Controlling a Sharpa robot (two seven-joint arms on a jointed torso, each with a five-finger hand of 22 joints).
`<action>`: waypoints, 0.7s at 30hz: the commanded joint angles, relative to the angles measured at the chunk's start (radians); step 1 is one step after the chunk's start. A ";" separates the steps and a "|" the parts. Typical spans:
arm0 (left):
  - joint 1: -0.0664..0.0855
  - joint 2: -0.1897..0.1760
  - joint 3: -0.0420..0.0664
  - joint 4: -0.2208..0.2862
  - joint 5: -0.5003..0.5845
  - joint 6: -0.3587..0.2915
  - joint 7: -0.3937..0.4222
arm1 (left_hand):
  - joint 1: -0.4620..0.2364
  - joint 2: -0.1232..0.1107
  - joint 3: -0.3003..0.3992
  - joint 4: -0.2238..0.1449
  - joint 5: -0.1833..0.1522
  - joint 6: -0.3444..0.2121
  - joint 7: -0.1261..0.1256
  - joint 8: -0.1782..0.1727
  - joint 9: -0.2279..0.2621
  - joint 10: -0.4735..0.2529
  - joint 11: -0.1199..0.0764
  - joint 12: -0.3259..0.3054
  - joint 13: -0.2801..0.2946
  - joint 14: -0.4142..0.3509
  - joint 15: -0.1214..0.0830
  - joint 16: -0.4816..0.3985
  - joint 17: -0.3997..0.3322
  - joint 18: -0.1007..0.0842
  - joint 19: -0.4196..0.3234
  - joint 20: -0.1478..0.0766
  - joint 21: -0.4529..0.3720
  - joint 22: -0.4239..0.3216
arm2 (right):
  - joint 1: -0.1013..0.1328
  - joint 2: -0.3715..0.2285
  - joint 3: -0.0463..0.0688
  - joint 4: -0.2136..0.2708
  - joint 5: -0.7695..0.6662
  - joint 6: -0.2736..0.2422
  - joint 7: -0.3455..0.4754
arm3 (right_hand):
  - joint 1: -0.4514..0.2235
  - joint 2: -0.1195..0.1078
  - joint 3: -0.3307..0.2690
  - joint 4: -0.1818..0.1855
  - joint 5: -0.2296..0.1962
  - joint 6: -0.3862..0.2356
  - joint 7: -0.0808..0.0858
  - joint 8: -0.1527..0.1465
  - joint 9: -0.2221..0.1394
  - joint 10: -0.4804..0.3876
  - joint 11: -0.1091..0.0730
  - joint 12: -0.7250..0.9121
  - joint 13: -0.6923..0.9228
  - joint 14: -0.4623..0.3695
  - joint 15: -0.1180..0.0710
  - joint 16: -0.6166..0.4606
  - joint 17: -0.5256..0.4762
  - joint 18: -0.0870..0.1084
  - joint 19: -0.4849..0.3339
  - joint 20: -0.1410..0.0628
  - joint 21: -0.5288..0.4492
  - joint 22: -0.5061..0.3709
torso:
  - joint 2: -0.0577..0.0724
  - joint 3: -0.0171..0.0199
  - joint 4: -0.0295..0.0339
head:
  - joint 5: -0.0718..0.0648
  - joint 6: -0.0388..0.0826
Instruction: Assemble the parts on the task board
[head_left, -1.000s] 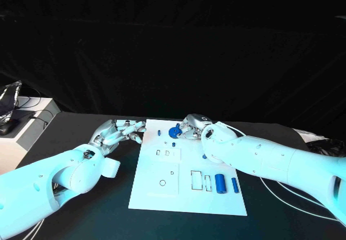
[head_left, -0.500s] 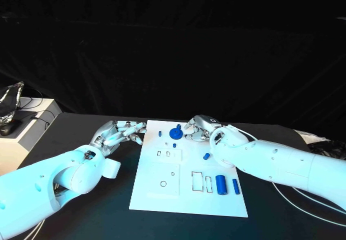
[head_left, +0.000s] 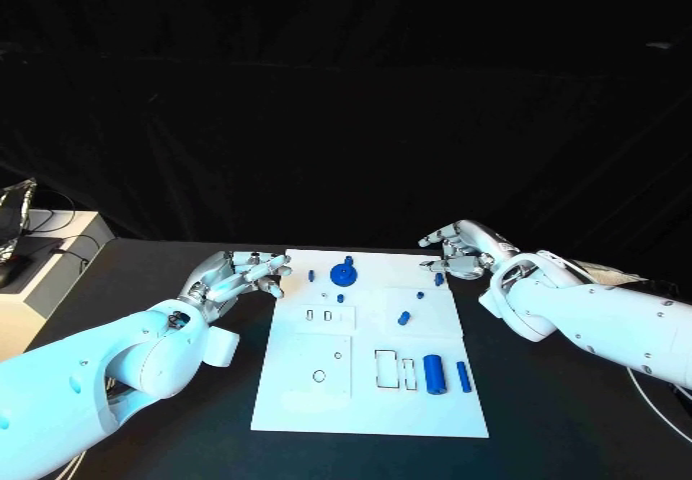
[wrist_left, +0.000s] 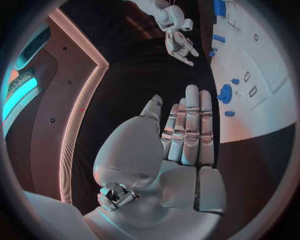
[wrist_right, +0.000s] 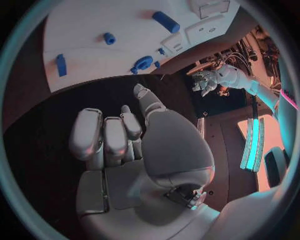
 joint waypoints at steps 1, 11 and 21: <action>-0.008 0.000 0.001 0.001 0.000 0.013 0.013 | 0.000 -0.006 -0.001 -0.005 -0.003 0.007 -0.006 -0.002 0.000 0.009 -0.004 -0.004 0.001 -0.002 0.001 -0.003 0.000 0.012 -0.002 0.000 0.003 -0.002 | -0.001 -0.022 0.000 -0.038 0.121 0.069 0.140 | 0.019 -0.008 -0.009 0.007 -0.003 0.002 0.001 0.001 -0.001 -0.009 0.001 -0.006 -0.004 -0.002 0.003 -0.008 0.001 0.009 0.059 0.003 0.002 0.150 | -0.005 0.0108 -0.0126 | -0.005 -0.001; -0.025 0.000 0.001 -0.003 0.000 0.015 0.015 | 0.001 -0.005 -0.002 -0.005 -0.003 0.010 -0.009 -0.002 0.000 0.023 -0.008 -0.002 0.001 -0.001 -0.001 -0.003 0.001 0.010 -0.001 -0.003 0.004 -0.003 | -0.019 -0.035 -0.003 -0.152 0.129 0.140 0.141 | 0.037 -0.020 -0.013 0.009 0.000 -0.004 0.003 0.001 -0.001 -0.012 0.002 -0.010 -0.007 -0.001 0.003 -0.012 0.003 0.009 0.058 0.003 0.002 0.150 | -0.004 0.0159 -0.0138 | -0.014 -0.009; -0.036 0.000 0.001 -0.006 0.000 0.015 0.017 | 0.003 -0.005 -0.003 -0.005 -0.003 0.009 -0.009 -0.002 0.000 0.020 -0.007 -0.003 0.001 -0.002 -0.001 -0.003 0.002 0.008 -0.001 -0.005 0.004 -0.003 | -0.036 0.014 -0.003 -0.226 0.139 0.162 0.084 | 0.037 -0.021 -0.016 0.012 0.002 -0.006 0.003 0.001 -0.001 -0.012 0.002 -0.008 -0.007 0.000 0.003 -0.012 0.007 0.011 0.059 0.003 -0.003 0.148 | 0.003 0.0231 -0.0131 | -0.017 -0.019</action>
